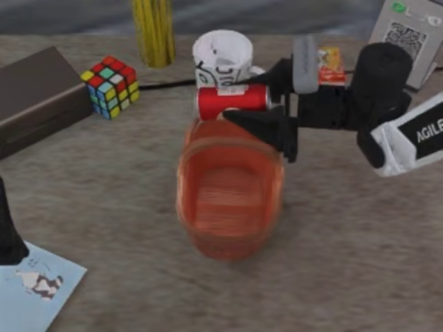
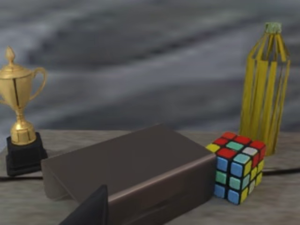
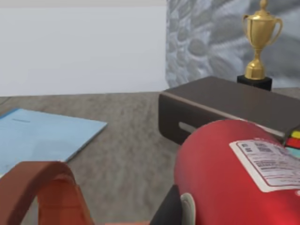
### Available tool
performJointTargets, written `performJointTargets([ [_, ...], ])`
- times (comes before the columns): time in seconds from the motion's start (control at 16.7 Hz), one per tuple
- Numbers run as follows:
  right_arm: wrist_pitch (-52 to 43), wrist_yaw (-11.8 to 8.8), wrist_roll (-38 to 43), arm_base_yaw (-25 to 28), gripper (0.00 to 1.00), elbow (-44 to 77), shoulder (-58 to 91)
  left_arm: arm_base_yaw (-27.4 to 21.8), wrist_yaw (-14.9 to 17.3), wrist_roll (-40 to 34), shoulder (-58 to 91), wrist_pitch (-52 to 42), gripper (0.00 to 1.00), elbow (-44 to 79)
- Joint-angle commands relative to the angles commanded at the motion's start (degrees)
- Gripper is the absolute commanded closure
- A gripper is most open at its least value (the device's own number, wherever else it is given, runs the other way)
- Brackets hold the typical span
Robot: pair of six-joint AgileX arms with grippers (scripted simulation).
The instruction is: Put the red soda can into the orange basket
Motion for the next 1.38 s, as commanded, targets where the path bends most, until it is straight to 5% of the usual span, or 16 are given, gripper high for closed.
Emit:
performJointTargets([
  [0.24, 0.4, 0.0, 0.0, 0.0, 1.0, -0.1, 0.4, 0.0, 0.0, 0.0, 0.0, 0.0, 0.0, 0.0],
  [1.02, 0.4, 0.0, 0.0, 0.0, 0.02, -0.1, 0.4, 0.0, 0.0, 0.0, 0.0, 0.0, 0.0, 0.0],
  [1.38, 0.4, 0.0, 0.0, 0.0, 0.0, -0.1, 0.4, 0.0, 0.0, 0.0, 0.0, 0.0, 0.0, 0.0],
])
